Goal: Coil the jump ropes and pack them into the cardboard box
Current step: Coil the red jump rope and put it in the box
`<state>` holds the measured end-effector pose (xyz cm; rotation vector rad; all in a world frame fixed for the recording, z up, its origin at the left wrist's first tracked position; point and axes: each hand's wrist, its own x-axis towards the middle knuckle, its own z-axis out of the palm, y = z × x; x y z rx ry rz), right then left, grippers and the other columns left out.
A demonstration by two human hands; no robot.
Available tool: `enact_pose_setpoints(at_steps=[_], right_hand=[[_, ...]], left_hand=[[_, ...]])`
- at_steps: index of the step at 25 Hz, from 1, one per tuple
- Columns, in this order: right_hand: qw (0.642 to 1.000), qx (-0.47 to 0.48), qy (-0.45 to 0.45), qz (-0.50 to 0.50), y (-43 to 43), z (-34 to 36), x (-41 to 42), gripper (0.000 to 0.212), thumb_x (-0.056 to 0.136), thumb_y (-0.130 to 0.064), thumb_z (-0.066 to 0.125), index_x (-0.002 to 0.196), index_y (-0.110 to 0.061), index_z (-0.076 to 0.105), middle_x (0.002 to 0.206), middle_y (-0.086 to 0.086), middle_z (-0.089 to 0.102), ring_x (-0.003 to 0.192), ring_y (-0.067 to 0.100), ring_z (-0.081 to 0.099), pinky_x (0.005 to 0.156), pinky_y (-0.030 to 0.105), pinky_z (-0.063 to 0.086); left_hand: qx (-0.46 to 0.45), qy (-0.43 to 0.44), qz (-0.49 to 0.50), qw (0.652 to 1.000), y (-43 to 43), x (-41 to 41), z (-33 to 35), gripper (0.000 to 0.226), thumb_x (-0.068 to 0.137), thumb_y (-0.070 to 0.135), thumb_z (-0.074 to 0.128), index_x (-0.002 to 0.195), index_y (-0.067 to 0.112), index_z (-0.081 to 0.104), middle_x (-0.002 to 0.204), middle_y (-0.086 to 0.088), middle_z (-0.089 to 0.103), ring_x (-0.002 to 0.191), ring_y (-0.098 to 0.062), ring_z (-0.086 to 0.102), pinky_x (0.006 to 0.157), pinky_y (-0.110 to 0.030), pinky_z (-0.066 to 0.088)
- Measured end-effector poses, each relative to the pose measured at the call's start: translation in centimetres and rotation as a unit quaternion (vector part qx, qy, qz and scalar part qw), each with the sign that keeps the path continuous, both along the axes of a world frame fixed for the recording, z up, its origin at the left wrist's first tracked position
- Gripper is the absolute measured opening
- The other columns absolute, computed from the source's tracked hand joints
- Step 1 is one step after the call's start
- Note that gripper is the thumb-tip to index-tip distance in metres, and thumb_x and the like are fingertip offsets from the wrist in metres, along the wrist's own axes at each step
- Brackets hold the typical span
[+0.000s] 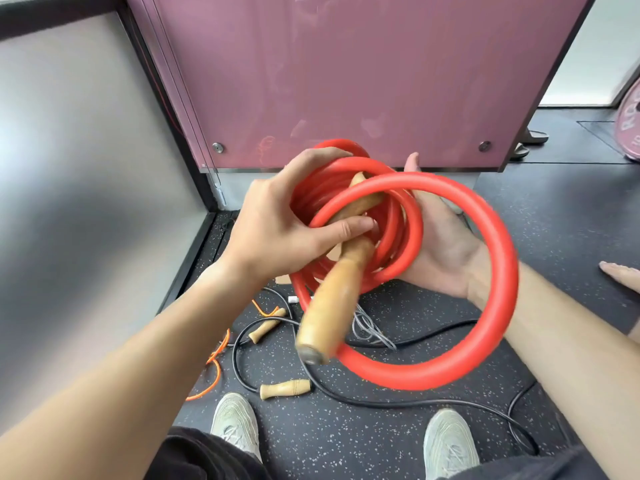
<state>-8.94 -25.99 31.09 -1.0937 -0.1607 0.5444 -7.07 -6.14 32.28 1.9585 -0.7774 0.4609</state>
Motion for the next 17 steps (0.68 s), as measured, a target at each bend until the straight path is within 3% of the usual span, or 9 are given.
enact_pose_setpoints(at_steps=[3,5,7,9,14,17], right_hand=[[0.999,-0.035,-0.01,-0.023,0.5,-0.4,0.2,0.091,0.08,-0.084,0.042,0.125,-0.007,0.061,0.111,0.022,0.061,0.099,0.033,0.061,0.105,0.065,0.041],[0.999,-0.02,-0.032,-0.028,0.7,-0.6,0.3,0.116,0.065,-0.085,0.062,0.146,-0.005,0.042,0.134,0.031,0.048,0.116,0.039,0.047,0.11,0.07,0.03],[0.997,0.037,-0.055,-0.039,0.4,-0.7,0.5,0.125,0.055,-0.08,0.075,0.152,-0.012,0.037,0.147,0.027,0.044,0.124,0.037,0.043,0.114,0.061,0.031],[0.992,0.077,-0.097,-0.013,0.2,-0.5,0.5,0.123,0.051,-0.077,0.077,0.152,-0.018,0.04,0.145,0.016,0.052,0.13,0.034,0.049,0.115,0.058,0.034],[0.979,0.06,-0.176,0.081,-0.2,-0.5,0.2,0.142,0.046,-0.069,0.086,0.16,-0.031,0.01,0.163,0.019,0.025,0.147,0.044,0.028,0.119,0.062,0.023],[0.981,0.015,-0.187,0.053,-0.3,-0.5,0.2,0.144,0.048,-0.061,0.091,0.159,-0.037,0.002,0.16,0.011,0.035,0.143,0.035,0.041,0.114,0.053,0.035]], left_hand=[[-0.025,0.025,0.03,0.999,0.2,0.4,0.0,0.061,0.07,0.037,0.092,0.121,0.018,0.064,0.107,0.008,0.074,0.099,-0.009,0.072,0.093,-0.04,0.056],[-0.048,0.036,0.055,0.997,0.2,0.7,-0.1,0.06,0.07,0.036,0.092,0.12,0.019,0.064,0.106,0.006,0.074,0.097,-0.013,0.073,0.092,-0.042,0.056],[-0.093,0.047,0.102,0.989,0.3,1.3,0.1,0.058,0.069,0.037,0.091,0.118,0.019,0.065,0.106,0.007,0.074,0.097,-0.009,0.072,0.092,-0.041,0.056],[-0.138,0.06,0.162,0.975,0.5,1.7,0.6,0.057,0.068,0.041,0.09,0.116,0.022,0.066,0.103,0.011,0.074,0.095,-0.005,0.071,0.093,-0.038,0.056],[-0.117,0.039,0.229,0.966,0.4,0.8,1.4,0.059,0.064,0.051,0.087,0.115,0.033,0.063,0.099,0.02,0.071,0.094,0.002,0.068,0.093,-0.032,0.054],[-0.101,0.031,0.255,0.961,1.0,1.0,1.5,0.06,0.063,0.053,0.087,0.114,0.034,0.062,0.097,0.023,0.07,0.094,0.003,0.067,0.093,-0.03,0.054]])
